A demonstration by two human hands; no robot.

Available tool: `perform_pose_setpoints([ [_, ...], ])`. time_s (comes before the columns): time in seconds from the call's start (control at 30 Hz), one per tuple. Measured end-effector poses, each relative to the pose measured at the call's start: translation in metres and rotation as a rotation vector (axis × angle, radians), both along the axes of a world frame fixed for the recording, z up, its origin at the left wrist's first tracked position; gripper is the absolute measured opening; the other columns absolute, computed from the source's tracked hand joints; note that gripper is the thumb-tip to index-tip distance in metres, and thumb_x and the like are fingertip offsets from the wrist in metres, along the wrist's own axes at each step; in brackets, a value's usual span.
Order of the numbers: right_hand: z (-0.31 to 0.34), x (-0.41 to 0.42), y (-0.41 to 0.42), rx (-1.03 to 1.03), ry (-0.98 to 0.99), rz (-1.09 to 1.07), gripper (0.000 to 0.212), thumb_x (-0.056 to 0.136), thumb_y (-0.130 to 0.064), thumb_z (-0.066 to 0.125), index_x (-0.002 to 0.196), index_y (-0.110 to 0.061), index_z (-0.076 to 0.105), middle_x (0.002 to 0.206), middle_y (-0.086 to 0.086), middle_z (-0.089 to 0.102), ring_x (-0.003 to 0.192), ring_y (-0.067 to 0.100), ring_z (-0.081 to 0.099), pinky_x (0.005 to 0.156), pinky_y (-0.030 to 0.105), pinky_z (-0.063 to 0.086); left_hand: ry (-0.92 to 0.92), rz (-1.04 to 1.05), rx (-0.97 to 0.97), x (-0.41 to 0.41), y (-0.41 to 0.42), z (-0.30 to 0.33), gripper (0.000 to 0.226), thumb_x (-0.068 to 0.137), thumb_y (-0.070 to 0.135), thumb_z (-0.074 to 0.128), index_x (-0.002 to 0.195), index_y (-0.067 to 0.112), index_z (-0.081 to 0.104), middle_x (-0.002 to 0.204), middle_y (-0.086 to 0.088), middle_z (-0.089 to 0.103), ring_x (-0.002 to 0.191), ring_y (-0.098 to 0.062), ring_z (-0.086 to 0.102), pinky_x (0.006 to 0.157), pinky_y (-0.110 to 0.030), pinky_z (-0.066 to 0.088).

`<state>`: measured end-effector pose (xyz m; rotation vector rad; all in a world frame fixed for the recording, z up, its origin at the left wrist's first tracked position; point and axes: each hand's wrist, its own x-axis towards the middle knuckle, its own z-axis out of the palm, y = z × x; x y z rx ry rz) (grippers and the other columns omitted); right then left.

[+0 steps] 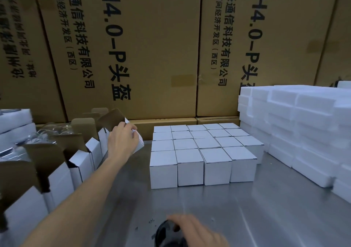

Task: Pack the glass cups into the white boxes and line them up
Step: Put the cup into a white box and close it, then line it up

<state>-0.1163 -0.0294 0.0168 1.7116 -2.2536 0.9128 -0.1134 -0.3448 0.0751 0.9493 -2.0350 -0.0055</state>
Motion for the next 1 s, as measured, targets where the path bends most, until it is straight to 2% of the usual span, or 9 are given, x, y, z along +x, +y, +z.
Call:
perform_pose_setpoints([
  [0.07,-0.007,0.002,-0.002,0.031,0.003,-0.005,0.052,0.062,-0.075,0.039,0.110,-0.057,0.047,0.100,-0.024,0.056,0.081,-0.004,0.060,0.065,0.016,0.046,0.072,-0.017,-0.030,0.012,0.025,0.004,0.021,0.092,0.013,0.051,0.106,0.008,0.066,0.107,-0.012,0.061,0.094,-0.025,0.053,0.073,-0.027,0.034],
  [0.1,-0.013,-0.001,0.004,-0.021,0.009,0.023,0.062,0.062,-0.080,0.035,0.120,-0.057,0.034,0.115,-0.025,0.049,0.099,-0.005,0.055,0.077,0.017,0.043,0.104,-0.024,-0.045,0.019,0.039,0.005,0.020,0.092,0.012,0.051,0.105,0.008,0.066,0.106,-0.011,0.061,0.092,-0.023,0.051,0.073,-0.027,0.034],
  [0.17,-0.020,-0.009,0.005,-0.019,0.021,-0.005,0.068,0.063,-0.078,0.035,0.125,-0.053,0.025,0.123,-0.026,0.043,0.112,-0.005,0.048,0.086,0.016,0.037,0.154,-0.032,-0.082,0.033,0.069,0.006,0.018,0.090,0.010,0.054,0.103,0.009,0.066,0.102,-0.011,0.061,0.086,-0.016,0.045,0.071,-0.027,0.034],
  [0.3,-0.018,-0.002,0.008,-0.024,0.018,0.041,0.067,0.068,-0.074,0.037,0.127,-0.045,0.030,0.121,-0.023,0.047,0.112,0.004,0.050,0.083,0.026,0.041,0.154,-0.069,-0.117,0.063,0.131,0.005,0.016,0.086,0.007,0.057,0.099,0.009,0.066,0.095,-0.008,0.059,0.082,-0.013,0.042,0.067,-0.029,0.037],
  [0.47,-0.020,0.004,0.017,-0.061,0.050,0.014,0.061,0.071,-0.069,0.040,0.125,-0.040,0.036,0.118,-0.017,0.052,0.109,0.011,0.054,0.078,0.031,0.045,-0.070,-0.135,-0.036,0.090,0.190,-0.006,0.018,0.086,0.012,0.054,0.100,0.014,0.065,0.093,-0.003,0.055,0.088,-0.022,0.050,0.072,-0.032,0.039],
  [0.67,-0.020,0.018,0.051,-0.052,0.046,0.047,0.055,0.071,-0.070,0.040,0.117,-0.041,0.038,0.106,-0.017,0.052,0.097,0.010,0.057,0.067,0.026,0.040,-0.282,-0.187,0.085,0.094,0.240,-0.022,0.025,0.089,0.021,0.048,0.111,0.022,0.059,0.105,0.003,0.052,0.100,-0.018,0.049,0.079,-0.033,0.046],
  [0.83,-0.022,0.023,0.081,-0.059,0.019,0.052,0.048,0.069,-0.066,0.049,0.110,-0.041,0.041,0.102,-0.021,0.050,0.091,0.007,0.056,0.055,0.011,0.028,-0.285,-0.263,0.093,0.086,0.269,-0.026,0.030,0.090,0.021,0.048,0.119,0.023,0.053,0.113,0.005,0.054,0.105,-0.017,0.049,0.075,-0.030,0.044],
  [0.93,-0.021,0.023,0.091,-0.050,-0.001,0.049,0.046,0.069,-0.067,0.049,0.106,-0.043,0.039,0.100,-0.022,0.050,0.090,0.007,0.055,0.057,0.014,0.033,-0.279,-0.305,0.095,0.085,0.281,-0.022,0.037,0.092,0.027,0.048,0.129,0.027,0.046,0.118,0.007,0.058,0.107,-0.019,0.055,0.075,-0.032,0.046],
  [1.0,-0.020,0.025,0.095,-0.047,-0.006,0.045,0.045,0.069,-0.067,0.049,0.106,-0.042,0.039,0.098,-0.022,0.050,0.086,0.007,0.056,0.060,0.020,0.039,-0.257,-0.308,0.028,0.088,0.289,-0.019,0.037,0.093,0.032,0.048,0.130,0.029,0.044,0.114,0.009,0.061,0.102,-0.018,0.058,0.072,-0.031,0.045],
])
